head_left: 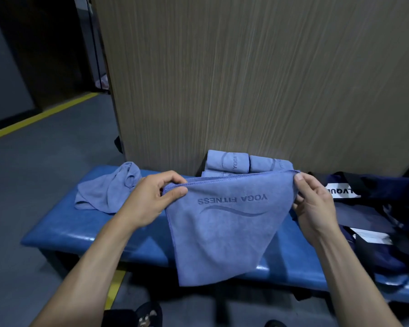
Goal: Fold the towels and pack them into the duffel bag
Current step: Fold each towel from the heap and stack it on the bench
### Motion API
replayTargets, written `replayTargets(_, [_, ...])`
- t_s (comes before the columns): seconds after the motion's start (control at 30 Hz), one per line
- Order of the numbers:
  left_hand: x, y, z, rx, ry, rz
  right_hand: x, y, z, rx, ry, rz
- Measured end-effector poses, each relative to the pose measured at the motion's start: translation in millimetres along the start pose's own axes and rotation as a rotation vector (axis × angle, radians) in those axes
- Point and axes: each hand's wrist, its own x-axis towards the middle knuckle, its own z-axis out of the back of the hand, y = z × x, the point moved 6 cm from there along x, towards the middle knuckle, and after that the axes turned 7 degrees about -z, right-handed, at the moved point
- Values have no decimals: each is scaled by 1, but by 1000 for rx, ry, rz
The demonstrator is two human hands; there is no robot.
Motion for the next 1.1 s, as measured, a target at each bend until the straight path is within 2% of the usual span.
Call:
replayTargets(0.07, [-2,3,4,-17,6,7,-3,4,3,47,4,24])
replayTargets(0.27, [-8,-15,23,-128,-284,15,-14,15,-3,36,74,70])
replayTargets(0.37, [-9,-36,34,-157,-317,-15,-24,31,-3,-53,28,99])
replayTargets(0.47, [-3,-69,55,-168,-289,-66,-39,61,-9,-194,2,209])
replayTargets(0.57, [9,-114,81,-145,-133,-160,-56,97,-27,-384,57,392])
replayTargets(0.7, [20,-144,114,345,-115,-214,-63,119,-37,-339,28,411])
replayTargets(0.8, [19,-141,119,497,-43,-164,-69,118,-49,-261,38,361])
replayTargets(0.87, [14,-134,119,480,-45,-121,-71,116,-51,-212,-27,342])
replayTargets(0.97, [2,-128,107,415,72,-108,-71,112,-55,-190,-65,303])
replayTargets(1.1, [-6,-122,109,230,29,-72,-73,116,-59,-156,-110,265])
